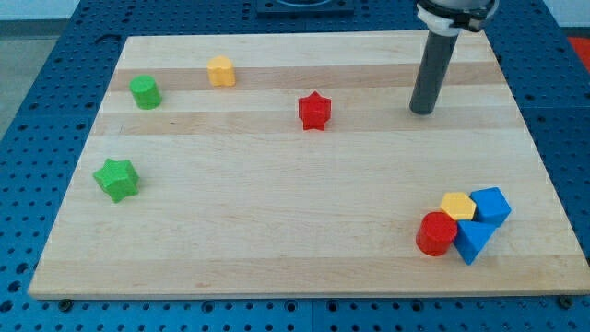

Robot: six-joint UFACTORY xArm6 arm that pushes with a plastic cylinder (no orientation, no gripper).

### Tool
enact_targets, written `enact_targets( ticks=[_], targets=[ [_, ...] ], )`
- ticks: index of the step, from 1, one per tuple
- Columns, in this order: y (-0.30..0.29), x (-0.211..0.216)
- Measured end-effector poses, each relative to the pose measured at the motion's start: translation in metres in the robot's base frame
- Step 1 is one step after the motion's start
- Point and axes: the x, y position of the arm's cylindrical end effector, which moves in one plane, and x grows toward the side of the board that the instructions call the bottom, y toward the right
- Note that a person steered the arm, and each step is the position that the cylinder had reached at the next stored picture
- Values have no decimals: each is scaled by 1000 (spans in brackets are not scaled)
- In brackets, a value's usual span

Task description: Push the red star slightly down towards bottom center

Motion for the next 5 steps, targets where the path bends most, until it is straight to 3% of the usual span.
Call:
enact_targets(
  ticks=[1,2,3,5],
  targets=[
    [-49,-38],
    [-113,-29],
    [-140,24],
    [-110,110]
  ],
)
